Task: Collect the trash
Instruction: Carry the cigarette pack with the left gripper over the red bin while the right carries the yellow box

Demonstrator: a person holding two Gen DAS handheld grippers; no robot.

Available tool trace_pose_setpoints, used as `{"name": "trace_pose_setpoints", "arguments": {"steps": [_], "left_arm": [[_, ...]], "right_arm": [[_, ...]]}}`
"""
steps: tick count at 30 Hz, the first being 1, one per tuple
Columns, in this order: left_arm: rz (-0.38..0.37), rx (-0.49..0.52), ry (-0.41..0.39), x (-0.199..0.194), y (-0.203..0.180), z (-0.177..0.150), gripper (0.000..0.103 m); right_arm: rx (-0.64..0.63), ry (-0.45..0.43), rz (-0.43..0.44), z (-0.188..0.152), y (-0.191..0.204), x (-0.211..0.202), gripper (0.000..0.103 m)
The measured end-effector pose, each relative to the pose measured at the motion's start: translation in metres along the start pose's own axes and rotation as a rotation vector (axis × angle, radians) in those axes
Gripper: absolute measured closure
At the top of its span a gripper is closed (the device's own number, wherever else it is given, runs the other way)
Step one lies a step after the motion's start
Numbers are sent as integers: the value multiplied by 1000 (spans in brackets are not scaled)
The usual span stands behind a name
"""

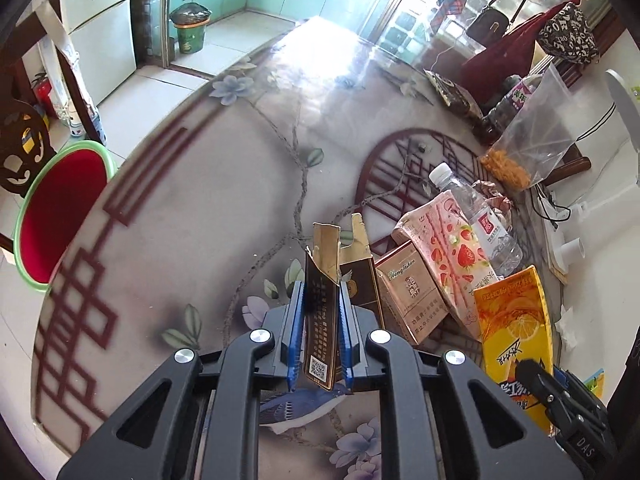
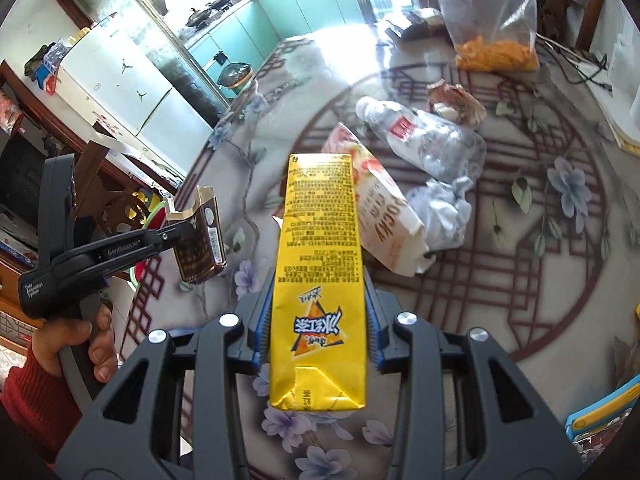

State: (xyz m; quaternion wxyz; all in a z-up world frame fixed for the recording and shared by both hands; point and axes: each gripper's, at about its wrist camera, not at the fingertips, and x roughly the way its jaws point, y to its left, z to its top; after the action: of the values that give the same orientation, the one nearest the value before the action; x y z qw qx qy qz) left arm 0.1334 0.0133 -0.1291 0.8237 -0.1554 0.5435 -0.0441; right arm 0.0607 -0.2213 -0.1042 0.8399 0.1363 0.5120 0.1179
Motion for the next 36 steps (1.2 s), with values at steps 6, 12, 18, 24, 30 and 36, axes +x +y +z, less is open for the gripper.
{"name": "trace_pose_setpoints", "arguments": {"steps": [6,12,18,24,30,36], "left_arm": [[15,14,-51,-20,3,-2,90],[29,18,-96,-36,11,-3,90],[51,0,-119,-50,31,-5,90],[66,-24,-125,-58,54,-6,90],[58,-30,-134,-64,74,-6,90],[54,-8,-135,-72,98,-1,90]], "right_arm": [[-36,-9,4,1,16,-2,66],[-56,-6,9,-1,29,-2,66],[-85,-13,18,-2,47,-4,66],[-104,-14,22,-3,65,-1,66],[-128,-11,17,-5,87,5,66],[-146,-13,5,-6,114,13,66]]}}
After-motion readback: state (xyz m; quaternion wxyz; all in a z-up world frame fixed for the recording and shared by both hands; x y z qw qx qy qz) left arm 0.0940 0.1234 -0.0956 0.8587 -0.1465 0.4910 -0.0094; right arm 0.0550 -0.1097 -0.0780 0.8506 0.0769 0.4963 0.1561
